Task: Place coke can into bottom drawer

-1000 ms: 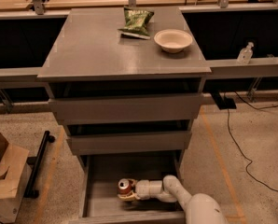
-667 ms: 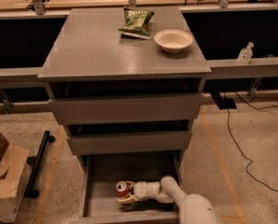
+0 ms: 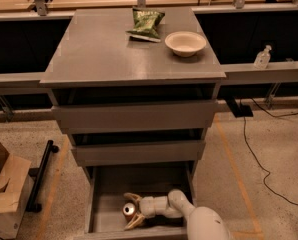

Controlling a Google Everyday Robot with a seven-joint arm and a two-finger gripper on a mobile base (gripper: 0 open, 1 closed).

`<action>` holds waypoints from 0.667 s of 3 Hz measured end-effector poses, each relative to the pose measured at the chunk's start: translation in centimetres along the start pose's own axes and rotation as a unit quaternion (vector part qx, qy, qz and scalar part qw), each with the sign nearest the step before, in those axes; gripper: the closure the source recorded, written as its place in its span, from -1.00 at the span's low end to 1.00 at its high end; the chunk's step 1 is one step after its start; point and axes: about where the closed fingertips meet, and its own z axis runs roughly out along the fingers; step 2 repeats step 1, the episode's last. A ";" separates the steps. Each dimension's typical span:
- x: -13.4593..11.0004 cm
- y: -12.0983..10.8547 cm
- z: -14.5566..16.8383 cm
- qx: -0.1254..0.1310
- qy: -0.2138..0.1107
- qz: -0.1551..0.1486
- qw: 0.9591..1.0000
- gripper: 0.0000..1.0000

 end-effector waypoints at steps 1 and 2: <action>0.0 0.1 0.1 -0.001 0.000 0.000 1.000 -1.00; 0.0 0.1 0.1 -0.001 0.000 0.000 1.000 -1.00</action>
Offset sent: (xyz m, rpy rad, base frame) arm 0.0000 0.0000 0.0000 0.0000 0.0000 0.0000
